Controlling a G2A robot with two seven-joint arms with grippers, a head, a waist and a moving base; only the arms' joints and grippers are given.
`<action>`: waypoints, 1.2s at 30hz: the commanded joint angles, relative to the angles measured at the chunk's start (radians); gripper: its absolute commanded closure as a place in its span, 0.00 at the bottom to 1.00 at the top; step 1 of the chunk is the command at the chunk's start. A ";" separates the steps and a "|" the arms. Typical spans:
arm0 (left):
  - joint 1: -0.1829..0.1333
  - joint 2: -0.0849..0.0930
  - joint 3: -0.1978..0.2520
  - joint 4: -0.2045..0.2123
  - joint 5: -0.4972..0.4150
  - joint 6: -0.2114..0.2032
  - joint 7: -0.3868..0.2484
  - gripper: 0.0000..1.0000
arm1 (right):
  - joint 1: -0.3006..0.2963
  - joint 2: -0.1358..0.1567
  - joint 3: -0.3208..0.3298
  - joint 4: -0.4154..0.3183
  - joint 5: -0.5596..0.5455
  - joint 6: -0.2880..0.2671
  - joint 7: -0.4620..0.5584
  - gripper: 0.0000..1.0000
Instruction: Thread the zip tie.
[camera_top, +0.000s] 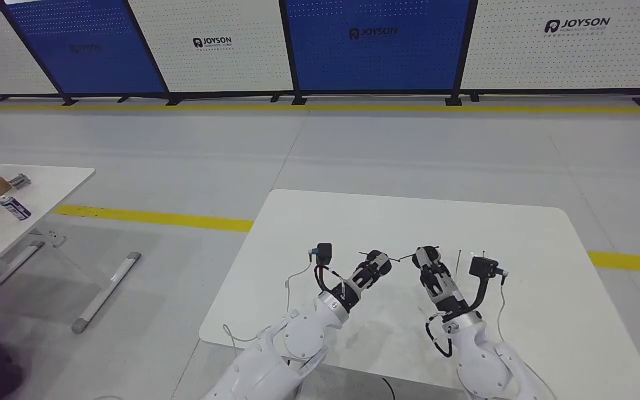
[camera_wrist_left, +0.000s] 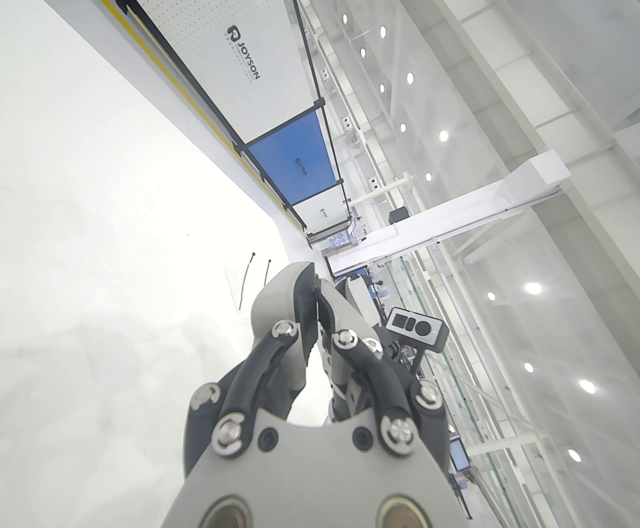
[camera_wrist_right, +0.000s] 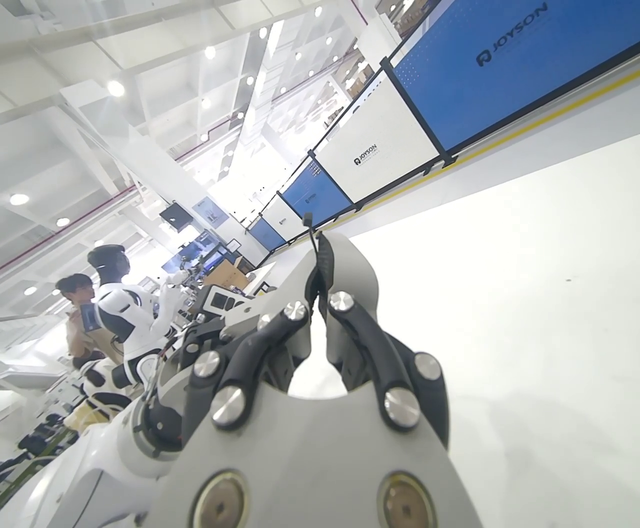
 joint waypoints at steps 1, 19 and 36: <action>0.000 0.000 0.000 0.000 0.000 0.000 0.000 1.00 | -0.007 -0.001 0.008 -0.004 0.005 0.000 -0.014 1.00; 0.000 0.000 0.000 0.000 0.000 0.000 0.000 1.00 | -0.031 -0.008 0.036 -0.010 0.009 -0.028 0.018 1.00; 0.000 0.000 0.000 0.000 0.000 0.000 0.000 1.00 | -0.025 -0.021 0.037 0.003 0.007 -0.044 0.016 1.00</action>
